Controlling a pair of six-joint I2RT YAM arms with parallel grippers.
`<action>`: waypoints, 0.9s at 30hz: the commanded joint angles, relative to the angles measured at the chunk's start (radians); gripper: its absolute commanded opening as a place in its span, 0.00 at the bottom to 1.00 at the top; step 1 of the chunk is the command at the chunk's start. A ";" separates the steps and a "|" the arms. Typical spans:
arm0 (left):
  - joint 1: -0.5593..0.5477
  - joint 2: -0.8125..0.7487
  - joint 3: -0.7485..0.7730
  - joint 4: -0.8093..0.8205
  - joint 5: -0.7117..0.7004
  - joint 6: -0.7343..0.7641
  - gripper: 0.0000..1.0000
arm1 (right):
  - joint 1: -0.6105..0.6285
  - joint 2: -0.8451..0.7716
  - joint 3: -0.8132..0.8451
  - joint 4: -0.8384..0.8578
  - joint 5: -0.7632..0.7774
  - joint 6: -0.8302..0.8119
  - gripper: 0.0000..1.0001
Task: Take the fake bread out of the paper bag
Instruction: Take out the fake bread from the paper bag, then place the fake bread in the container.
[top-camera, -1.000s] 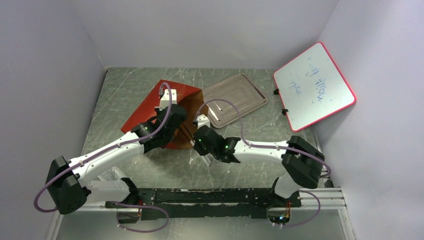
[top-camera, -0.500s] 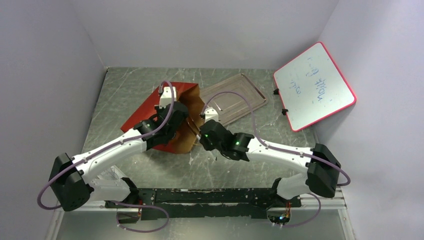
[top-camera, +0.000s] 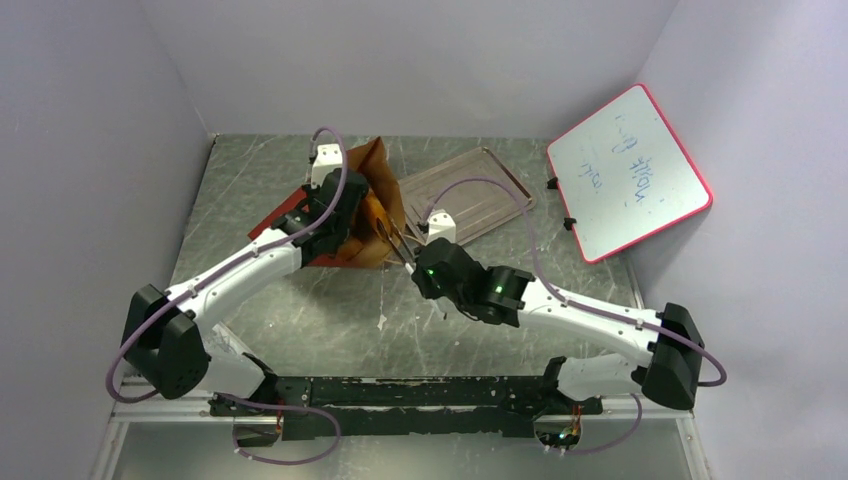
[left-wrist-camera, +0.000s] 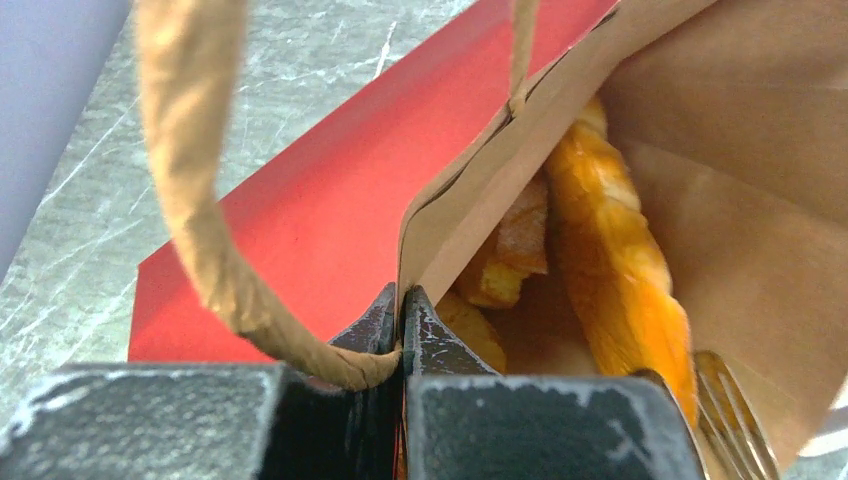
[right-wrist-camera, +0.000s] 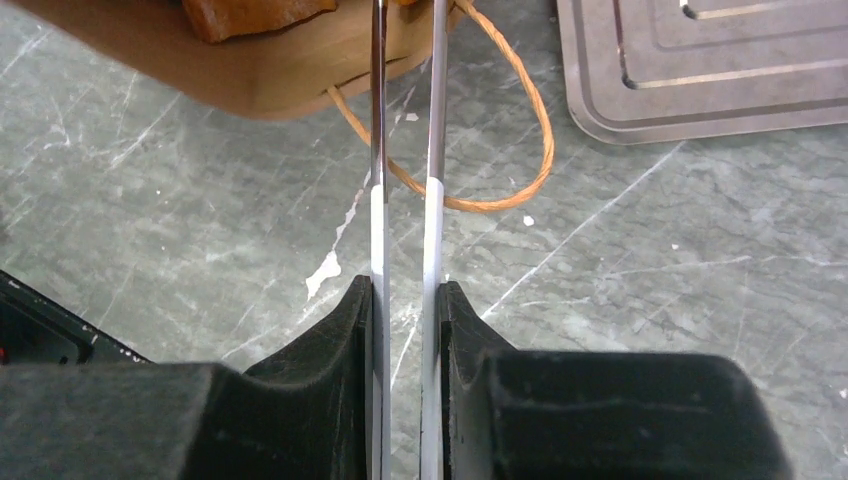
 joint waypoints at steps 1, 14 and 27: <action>0.054 0.037 0.027 0.079 0.038 0.071 0.07 | 0.000 -0.060 0.032 -0.052 0.078 0.016 0.00; 0.108 0.108 0.002 0.158 0.097 0.106 0.07 | 0.002 -0.051 0.123 -0.112 0.104 0.019 0.00; 0.146 0.174 -0.031 0.232 0.070 0.146 0.07 | 0.013 -0.102 0.114 -0.198 0.112 0.069 0.00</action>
